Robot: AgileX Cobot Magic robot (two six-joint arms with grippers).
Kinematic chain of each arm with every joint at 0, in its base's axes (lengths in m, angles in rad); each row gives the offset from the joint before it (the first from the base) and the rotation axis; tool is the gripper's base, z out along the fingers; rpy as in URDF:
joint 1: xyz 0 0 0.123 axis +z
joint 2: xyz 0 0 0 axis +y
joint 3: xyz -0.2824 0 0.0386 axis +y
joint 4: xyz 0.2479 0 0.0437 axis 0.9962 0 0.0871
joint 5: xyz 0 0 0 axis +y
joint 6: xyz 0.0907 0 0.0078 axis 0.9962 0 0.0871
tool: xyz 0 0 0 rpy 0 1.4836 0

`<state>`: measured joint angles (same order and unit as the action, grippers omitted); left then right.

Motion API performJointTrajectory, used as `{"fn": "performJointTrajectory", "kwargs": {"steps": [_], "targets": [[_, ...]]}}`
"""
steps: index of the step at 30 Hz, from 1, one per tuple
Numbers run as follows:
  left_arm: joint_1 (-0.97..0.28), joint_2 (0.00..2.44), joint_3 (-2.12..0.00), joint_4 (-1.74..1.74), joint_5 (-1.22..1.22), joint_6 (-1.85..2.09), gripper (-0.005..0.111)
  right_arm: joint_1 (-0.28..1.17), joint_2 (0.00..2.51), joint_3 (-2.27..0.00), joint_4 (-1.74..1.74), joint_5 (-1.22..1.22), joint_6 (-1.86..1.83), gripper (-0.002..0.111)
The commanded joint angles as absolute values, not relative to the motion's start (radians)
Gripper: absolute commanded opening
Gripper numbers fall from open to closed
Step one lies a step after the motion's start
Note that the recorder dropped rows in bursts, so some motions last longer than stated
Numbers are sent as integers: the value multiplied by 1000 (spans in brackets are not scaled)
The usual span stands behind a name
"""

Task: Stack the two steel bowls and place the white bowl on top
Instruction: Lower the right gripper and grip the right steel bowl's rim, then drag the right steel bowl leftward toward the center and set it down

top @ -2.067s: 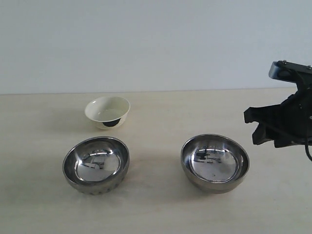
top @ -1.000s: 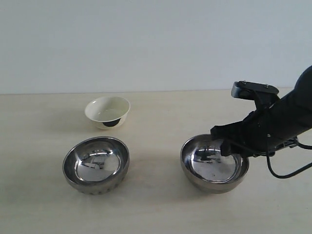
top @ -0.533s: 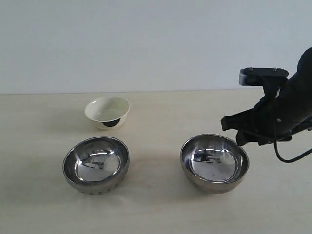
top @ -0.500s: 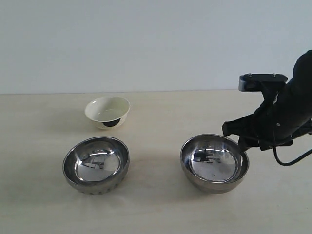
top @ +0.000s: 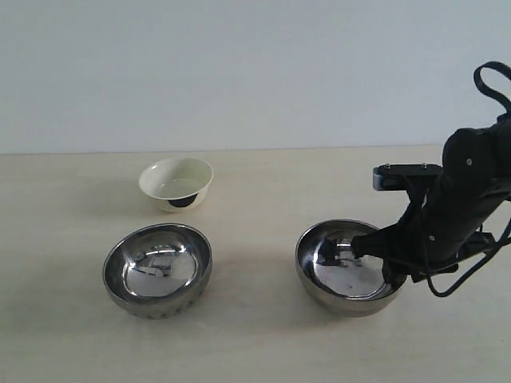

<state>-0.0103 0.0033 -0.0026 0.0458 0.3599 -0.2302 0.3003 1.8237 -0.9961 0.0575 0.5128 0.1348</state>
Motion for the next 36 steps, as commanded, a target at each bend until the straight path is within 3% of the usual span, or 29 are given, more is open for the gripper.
{"fn": "performJointTrajectory", "kwargs": {"steps": [1,30,36], "targets": [[-8,0,0,42,360,-223,4,302,1832,-999,58,496,132,3],[-8,0,0,42,360,-223,4,299,1685,-999,159,569,97,0],[-8,0,0,42,360,-223,4,299,1678,-999,392,577,-66,0]]}}
